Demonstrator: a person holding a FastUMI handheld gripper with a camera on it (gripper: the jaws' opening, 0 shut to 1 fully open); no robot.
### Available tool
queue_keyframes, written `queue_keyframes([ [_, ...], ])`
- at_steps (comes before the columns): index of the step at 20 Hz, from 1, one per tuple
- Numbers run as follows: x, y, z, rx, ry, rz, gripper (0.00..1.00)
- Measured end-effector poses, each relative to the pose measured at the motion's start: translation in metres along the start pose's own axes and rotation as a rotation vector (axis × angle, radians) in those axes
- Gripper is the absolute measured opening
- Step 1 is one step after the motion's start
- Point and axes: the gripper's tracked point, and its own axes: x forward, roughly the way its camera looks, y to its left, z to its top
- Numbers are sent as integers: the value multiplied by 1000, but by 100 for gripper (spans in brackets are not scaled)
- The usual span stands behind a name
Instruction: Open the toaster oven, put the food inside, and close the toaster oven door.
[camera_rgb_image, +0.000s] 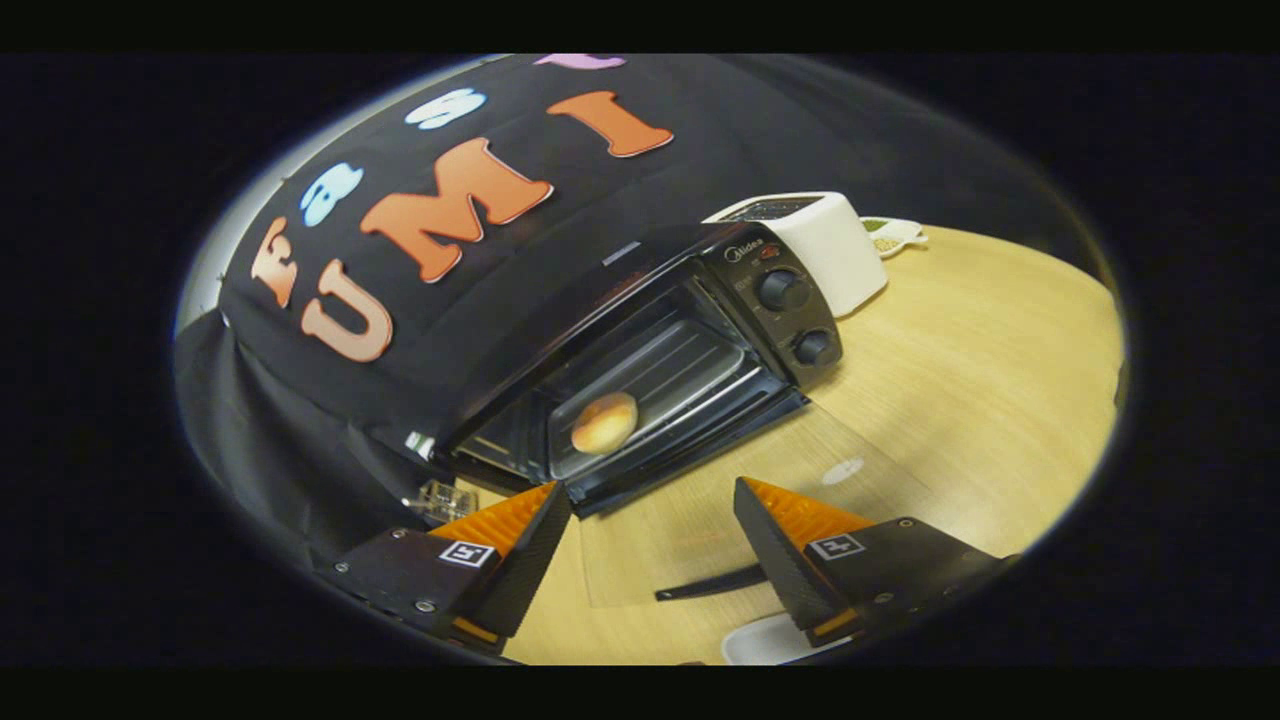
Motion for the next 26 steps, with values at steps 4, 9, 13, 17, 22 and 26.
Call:
queue_keyframes([
  [4, -22, -18, -26, -237, 38, -58, 98],
  [9, -30, -43, -61, -444, 112, -151, 99],
  [13, -23, -53, -86, -502, 170, -184, 99],
  [17, -6, -59, -105, -560, 240, -204, 99],
  [22, 3, -66, -110, -571, 276, -221, 100],
  [26, 4, -66, -108, -566, 273, -219, 100],
])
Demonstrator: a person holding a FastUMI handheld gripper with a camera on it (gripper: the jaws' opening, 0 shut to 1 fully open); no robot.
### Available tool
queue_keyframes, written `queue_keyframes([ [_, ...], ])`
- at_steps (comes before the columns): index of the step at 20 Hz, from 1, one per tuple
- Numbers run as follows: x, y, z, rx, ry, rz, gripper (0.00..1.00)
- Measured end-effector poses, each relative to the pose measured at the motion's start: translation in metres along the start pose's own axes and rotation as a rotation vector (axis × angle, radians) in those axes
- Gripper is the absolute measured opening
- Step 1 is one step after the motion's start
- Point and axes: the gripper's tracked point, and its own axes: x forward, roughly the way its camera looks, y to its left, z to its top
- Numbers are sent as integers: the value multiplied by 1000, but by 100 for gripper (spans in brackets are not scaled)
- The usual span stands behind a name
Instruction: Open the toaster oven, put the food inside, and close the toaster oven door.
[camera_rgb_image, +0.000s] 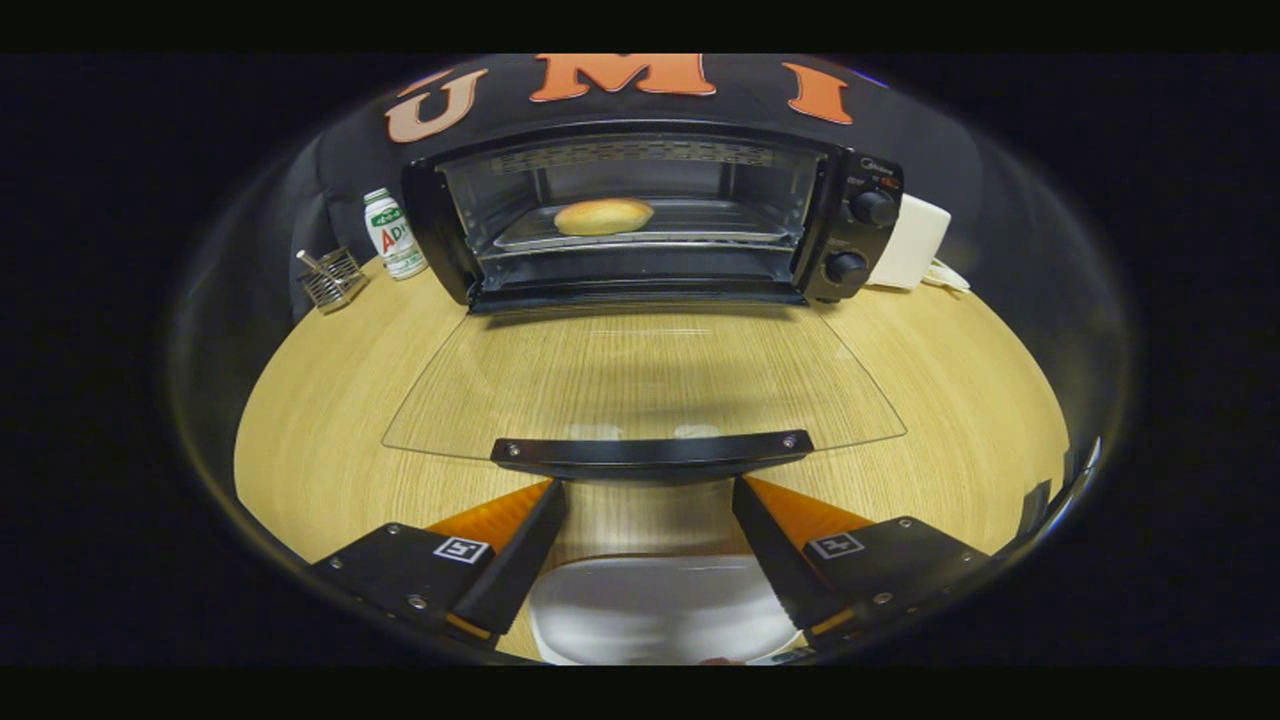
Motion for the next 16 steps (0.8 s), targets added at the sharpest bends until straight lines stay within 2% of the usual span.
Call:
queue_keyframes([
  [6, -25, -1, 26, 9, -74, 15, 100],
  [16, -52, -5, 112, 14, -230, 7, 100],
])
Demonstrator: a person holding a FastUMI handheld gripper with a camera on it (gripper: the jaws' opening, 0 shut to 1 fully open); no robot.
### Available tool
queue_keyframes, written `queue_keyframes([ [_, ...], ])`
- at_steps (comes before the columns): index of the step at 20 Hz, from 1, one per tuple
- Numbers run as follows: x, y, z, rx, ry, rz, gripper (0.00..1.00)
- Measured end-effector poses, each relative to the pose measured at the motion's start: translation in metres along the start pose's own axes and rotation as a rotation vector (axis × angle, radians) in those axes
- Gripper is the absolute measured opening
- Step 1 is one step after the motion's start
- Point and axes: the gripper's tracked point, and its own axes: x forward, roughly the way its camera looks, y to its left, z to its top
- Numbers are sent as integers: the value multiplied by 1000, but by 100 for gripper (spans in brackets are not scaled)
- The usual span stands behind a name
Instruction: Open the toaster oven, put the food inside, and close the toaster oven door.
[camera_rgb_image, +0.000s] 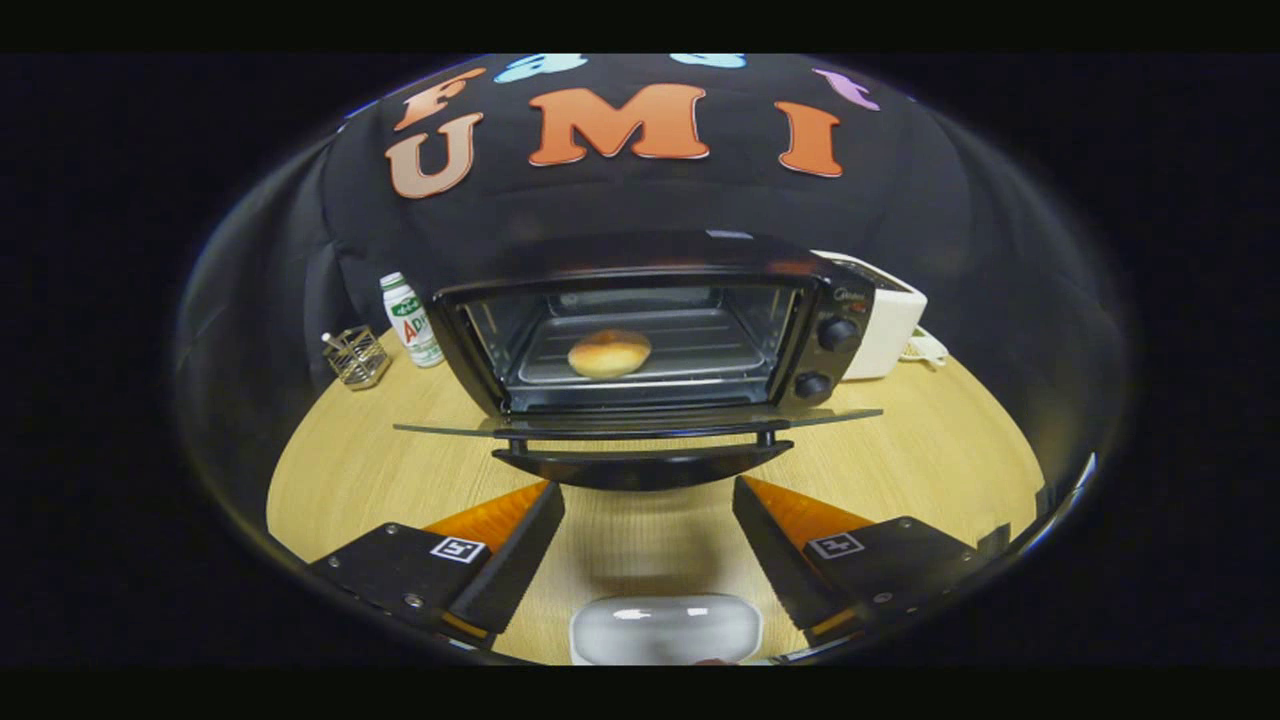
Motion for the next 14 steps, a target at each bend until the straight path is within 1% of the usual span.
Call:
queue_keyframes([
  [5, 12, 1, 45, -13, -75, -10, 100],
  [10, 31, 4, 82, -14, -121, -26, 100],
  [14, 34, 4, 93, -5, -133, -31, 100],
])
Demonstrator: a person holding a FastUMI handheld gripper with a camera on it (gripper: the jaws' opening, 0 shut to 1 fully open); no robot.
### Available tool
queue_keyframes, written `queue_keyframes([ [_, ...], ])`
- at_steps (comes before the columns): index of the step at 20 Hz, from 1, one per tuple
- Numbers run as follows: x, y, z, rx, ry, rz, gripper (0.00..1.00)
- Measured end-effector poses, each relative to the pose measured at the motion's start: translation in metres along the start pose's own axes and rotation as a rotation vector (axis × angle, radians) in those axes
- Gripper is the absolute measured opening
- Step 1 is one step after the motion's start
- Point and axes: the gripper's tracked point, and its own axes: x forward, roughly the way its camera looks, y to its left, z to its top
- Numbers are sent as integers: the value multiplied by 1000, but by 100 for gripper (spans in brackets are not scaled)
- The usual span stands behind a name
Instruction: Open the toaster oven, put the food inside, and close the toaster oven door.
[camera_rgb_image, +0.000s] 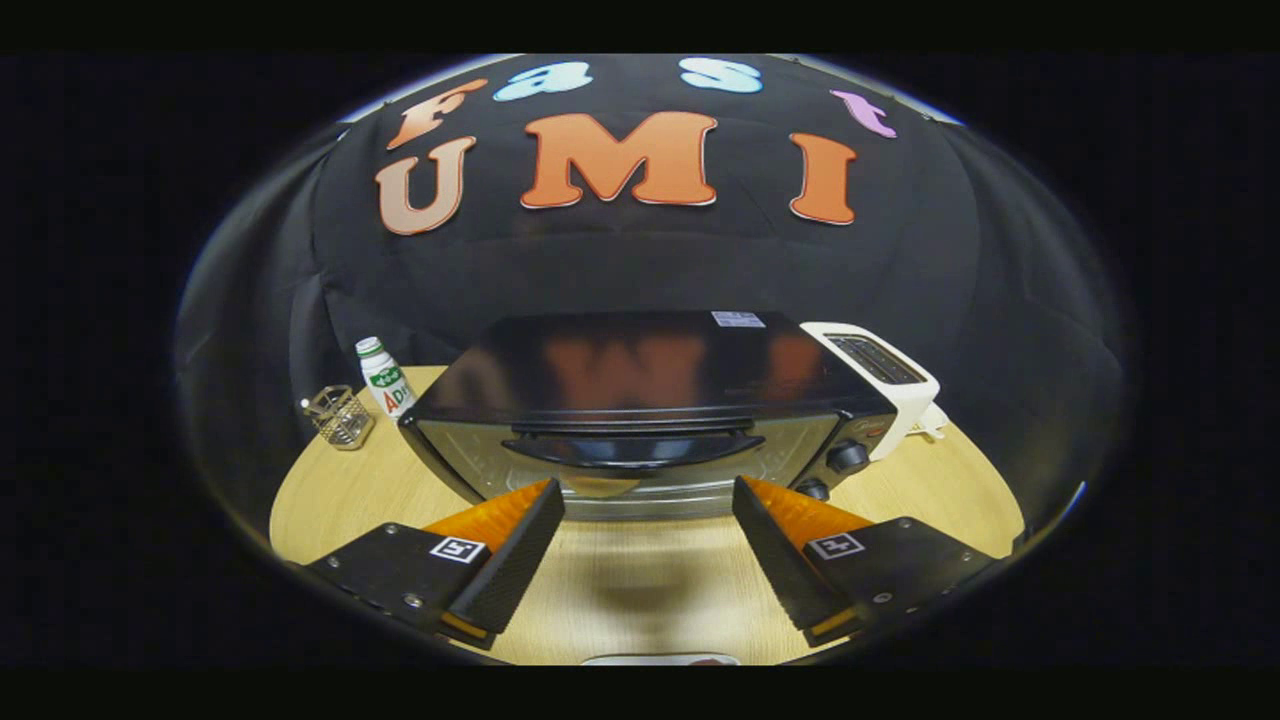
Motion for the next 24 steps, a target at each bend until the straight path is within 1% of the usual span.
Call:
queue_keyframes([
  [4, -8, -5, -3, -6, 9, -7, 100],
  [8, -37, -18, 22, 30, -34, 4, 100],
  [10, -57, -31, 46, 29, -75, -4, 100],
  [13, -107, -55, 89, 5, -154, -10, 100],
  [17, -165, -76, 131, 11, -263, -27, 100],
  [21, -216, -91, 158, 1, -347, -49, 100],
  [24, -248, -106, 168, 10, -395, -77, 100],
])
